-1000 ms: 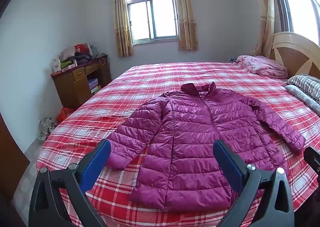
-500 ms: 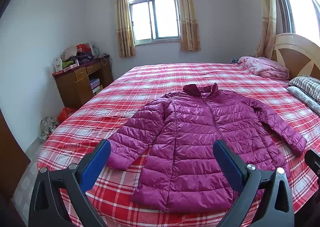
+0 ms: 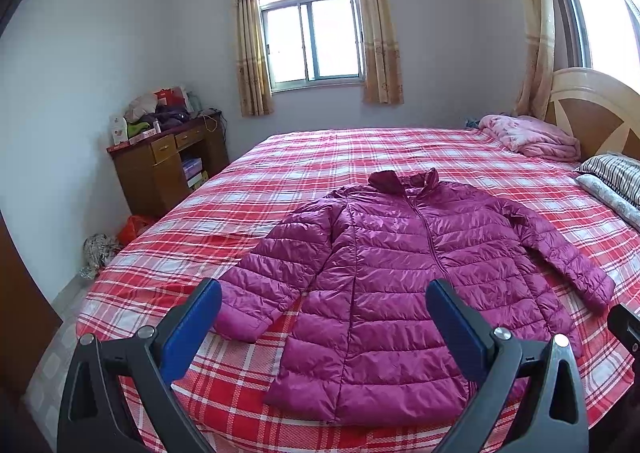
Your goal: Fold large clothes
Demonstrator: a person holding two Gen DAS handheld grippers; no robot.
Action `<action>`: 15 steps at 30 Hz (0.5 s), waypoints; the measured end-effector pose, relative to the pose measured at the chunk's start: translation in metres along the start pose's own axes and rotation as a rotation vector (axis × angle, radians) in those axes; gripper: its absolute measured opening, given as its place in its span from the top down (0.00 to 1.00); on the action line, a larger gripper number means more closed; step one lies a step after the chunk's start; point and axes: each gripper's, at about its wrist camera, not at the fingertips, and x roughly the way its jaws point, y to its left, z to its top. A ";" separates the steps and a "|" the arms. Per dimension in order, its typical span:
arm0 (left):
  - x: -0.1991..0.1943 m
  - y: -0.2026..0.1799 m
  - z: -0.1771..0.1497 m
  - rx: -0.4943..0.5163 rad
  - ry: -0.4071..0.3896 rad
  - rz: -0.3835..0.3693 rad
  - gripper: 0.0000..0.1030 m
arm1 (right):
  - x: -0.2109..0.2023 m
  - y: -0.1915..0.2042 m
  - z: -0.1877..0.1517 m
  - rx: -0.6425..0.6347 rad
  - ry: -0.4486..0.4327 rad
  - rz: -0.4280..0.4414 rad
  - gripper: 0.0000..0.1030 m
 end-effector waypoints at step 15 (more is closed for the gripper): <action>-0.001 -0.002 0.000 0.001 -0.009 0.005 0.01 | 0.001 0.000 0.000 0.000 0.002 0.001 0.00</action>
